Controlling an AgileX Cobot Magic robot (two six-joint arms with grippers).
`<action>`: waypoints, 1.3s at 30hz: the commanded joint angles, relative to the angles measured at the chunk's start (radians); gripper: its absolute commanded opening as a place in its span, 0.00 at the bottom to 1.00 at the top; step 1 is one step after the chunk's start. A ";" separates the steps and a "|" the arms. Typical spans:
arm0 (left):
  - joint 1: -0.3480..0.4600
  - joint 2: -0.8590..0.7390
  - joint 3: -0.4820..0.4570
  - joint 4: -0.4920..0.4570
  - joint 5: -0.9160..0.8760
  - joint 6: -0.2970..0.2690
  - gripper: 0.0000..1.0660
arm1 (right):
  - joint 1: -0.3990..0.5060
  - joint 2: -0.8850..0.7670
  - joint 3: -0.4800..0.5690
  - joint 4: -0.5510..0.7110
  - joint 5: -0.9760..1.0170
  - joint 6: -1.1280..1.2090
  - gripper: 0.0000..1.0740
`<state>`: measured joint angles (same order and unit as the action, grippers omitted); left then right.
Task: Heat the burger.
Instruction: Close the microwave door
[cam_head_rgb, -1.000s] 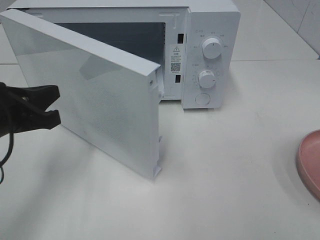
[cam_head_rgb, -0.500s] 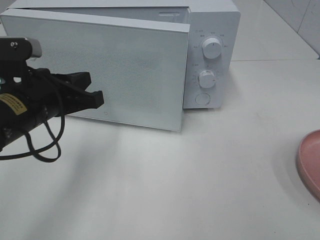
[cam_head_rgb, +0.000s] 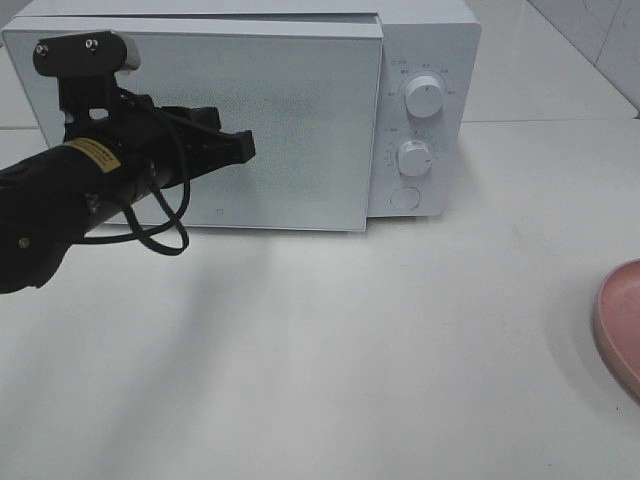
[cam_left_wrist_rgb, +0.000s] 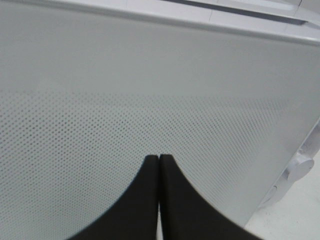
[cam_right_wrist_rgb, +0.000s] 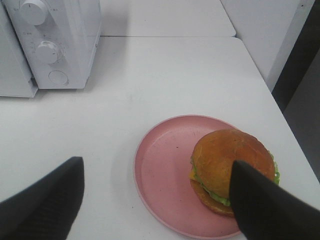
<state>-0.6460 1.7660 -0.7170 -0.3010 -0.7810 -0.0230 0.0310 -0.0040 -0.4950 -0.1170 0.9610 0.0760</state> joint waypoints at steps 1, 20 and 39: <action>-0.007 0.030 -0.063 -0.034 0.015 0.006 0.00 | -0.005 -0.025 0.001 -0.001 0.000 -0.015 0.69; -0.007 0.167 -0.285 -0.040 0.067 0.023 0.00 | -0.005 -0.025 0.001 -0.001 0.000 -0.015 0.69; -0.036 0.192 -0.402 0.015 0.265 0.023 0.00 | -0.005 -0.025 0.001 -0.001 0.000 -0.015 0.69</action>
<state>-0.6920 1.9750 -1.1100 -0.2540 -0.5030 0.0000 0.0310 -0.0040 -0.4950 -0.1160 0.9610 0.0760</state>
